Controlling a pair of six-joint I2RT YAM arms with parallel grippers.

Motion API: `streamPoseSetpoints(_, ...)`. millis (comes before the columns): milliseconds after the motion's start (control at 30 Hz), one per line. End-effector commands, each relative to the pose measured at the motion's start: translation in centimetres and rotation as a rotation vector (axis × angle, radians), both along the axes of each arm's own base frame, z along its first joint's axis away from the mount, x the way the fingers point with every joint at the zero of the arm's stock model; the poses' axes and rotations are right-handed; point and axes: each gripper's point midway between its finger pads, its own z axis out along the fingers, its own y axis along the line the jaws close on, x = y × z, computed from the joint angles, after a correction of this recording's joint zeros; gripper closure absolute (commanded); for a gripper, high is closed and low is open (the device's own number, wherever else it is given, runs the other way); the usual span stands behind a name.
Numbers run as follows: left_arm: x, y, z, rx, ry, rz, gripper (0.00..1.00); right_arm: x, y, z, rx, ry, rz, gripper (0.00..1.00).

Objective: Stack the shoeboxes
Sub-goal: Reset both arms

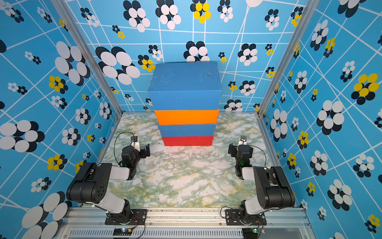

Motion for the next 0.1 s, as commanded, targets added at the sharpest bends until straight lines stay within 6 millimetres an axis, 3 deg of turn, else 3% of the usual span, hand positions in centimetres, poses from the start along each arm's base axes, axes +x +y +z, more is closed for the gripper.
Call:
streamPoseSetpoints(0,0.53,-0.2,1.17,-0.009,-0.028,-0.02,0.01,0.5,0.0,0.38,0.009,-0.01,0.002,0.01)
streamPoseSetpoints(67,0.55,-0.21,1.27,-0.009,-0.032,-0.02,0.0,0.45,0.01,0.29,0.01,-0.007,0.003,0.01)
